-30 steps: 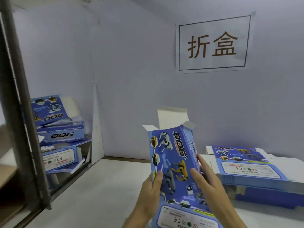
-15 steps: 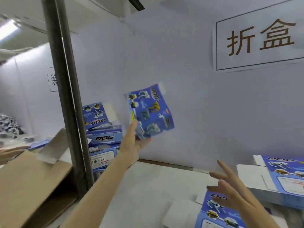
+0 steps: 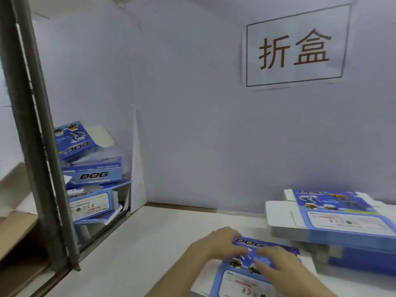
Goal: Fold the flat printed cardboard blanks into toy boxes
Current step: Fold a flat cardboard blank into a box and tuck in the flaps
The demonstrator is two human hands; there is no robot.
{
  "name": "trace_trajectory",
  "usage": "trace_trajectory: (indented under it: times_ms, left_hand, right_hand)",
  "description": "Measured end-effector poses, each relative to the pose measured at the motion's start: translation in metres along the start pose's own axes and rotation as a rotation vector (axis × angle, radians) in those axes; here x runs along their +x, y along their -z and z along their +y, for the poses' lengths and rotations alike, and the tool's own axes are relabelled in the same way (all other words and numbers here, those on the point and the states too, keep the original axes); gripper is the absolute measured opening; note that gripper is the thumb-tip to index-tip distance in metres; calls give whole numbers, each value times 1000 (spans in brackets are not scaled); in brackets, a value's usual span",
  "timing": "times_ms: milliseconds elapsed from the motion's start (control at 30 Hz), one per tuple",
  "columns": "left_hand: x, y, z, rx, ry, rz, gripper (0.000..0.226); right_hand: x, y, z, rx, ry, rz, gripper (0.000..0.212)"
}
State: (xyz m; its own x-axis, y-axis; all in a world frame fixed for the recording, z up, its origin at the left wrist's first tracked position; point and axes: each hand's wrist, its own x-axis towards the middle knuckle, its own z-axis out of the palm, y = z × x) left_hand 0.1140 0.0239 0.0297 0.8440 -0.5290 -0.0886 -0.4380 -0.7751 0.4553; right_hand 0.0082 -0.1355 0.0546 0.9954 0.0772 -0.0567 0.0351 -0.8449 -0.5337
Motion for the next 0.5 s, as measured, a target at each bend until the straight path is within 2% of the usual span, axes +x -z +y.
trace_trajectory:
  times_ms: [100, 233, 333, 400, 500]
  left_hand:
    - [20, -16, 1, 53, 47, -6, 43]
    - [36, -16, -8, 144, 13, 32, 54]
    - [37, -15, -11, 109, 48, 87, 61]
    - [34, -11, -10, 96, 86, 100, 56]
    - [19, 20, -6, 119, 102, -9, 46]
  right_hand:
    - [0, -6, 14, -97, -52, -105, 35]
    - [1, -9, 30, -137, -24, -165, 37]
    - [-1, -7, 34, -76, 29, -163, 33]
    - [-3, -3, 35, -53, 66, -144, 29]
    - [-9, 11, 35, 18, 112, -99, 27]
